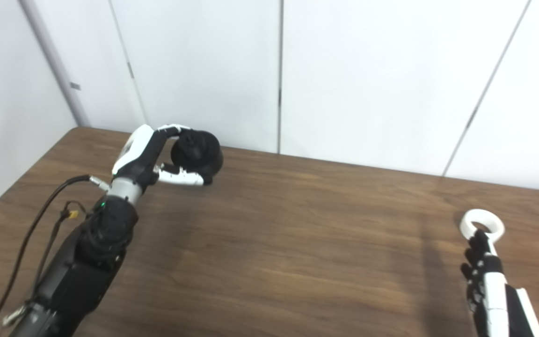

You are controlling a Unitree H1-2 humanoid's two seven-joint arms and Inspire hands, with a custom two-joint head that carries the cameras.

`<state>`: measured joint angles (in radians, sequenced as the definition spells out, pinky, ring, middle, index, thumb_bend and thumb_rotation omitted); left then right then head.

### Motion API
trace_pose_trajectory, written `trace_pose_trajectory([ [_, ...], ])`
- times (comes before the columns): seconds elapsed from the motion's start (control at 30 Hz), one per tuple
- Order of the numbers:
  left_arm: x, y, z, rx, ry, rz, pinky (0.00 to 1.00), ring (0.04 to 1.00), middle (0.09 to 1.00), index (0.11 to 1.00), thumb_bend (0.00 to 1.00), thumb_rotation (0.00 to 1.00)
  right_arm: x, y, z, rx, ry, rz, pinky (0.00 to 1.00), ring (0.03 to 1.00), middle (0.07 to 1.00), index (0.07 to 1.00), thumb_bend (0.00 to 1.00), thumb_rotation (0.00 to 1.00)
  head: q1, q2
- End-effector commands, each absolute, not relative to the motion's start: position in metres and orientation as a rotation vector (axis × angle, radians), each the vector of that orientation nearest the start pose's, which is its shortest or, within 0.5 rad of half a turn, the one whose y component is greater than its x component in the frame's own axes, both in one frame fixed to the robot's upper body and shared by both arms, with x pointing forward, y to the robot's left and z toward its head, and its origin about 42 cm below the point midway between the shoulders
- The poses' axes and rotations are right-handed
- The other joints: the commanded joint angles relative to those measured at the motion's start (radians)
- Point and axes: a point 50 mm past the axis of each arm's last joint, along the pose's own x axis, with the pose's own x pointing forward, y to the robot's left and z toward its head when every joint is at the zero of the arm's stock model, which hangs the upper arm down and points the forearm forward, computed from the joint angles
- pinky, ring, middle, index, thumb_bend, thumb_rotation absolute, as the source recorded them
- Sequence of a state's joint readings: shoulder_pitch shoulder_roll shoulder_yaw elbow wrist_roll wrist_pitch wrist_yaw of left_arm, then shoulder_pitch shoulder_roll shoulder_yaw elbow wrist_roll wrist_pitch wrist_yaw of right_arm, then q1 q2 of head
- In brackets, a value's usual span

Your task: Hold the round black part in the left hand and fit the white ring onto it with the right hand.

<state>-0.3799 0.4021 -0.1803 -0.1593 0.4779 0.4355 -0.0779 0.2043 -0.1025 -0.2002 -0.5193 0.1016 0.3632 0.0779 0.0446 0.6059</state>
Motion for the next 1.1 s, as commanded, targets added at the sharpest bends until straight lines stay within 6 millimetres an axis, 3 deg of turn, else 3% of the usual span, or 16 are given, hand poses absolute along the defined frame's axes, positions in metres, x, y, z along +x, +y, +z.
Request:
trace_pose_trajectory([
  [0.0, 0.374, 0.254, 0.266, 0.915, -0.208, -0.03, 0.99, 0.937, 0.799, 0.482, 0.52, 0.06, 0.176, -0.278, 0.162, -0.004, 0.074, -0.144, 1.0, 1.0, 1.0, 1.0, 0.58, 1.0, -0.01, 0.003],
  [0.13, 0.352, 0.229, 0.26, 0.918, -0.264, -0.151, 1.0, 0.938, 0.797, 0.482, 0.52, 0.06, 0.177, -0.273, 0.161, -0.006, 0.065, -0.139, 1.0, 1.0, 1.0, 1.0, 0.51, 1.0, -0.058, 0.016],
  [0.43, 0.31, 0.179, 0.231, 0.965, -0.341, -0.354, 1.0, 0.897, 0.781, 0.481, 0.53, 0.06, 0.179, -0.262, 0.158, -0.036, 0.07, -0.136, 1.0, 0.988, 0.973, 1.0, 0.48, 1.0, -0.171, 0.061],
  [0.83, 0.269, 0.132, 0.189, 0.877, -0.305, -0.521, 1.0, 0.898, 0.776, 0.48, 0.52, 0.05, 0.181, -0.25, 0.158, -0.048, 0.076, -0.134, 1.0, 0.999, 0.962, 0.999, 0.52, 1.0, -0.223, 0.081],
  [1.07, 0.259, 0.121, 0.172, 0.888, -0.301, -0.576, 1.0, 0.899, 0.787, 0.48, 0.52, 0.06, 0.181, -0.247, 0.16, -0.059, 0.072, -0.138, 1.0, 1.0, 0.962, 0.994, 0.55, 1.0, -0.245, 0.102],
])
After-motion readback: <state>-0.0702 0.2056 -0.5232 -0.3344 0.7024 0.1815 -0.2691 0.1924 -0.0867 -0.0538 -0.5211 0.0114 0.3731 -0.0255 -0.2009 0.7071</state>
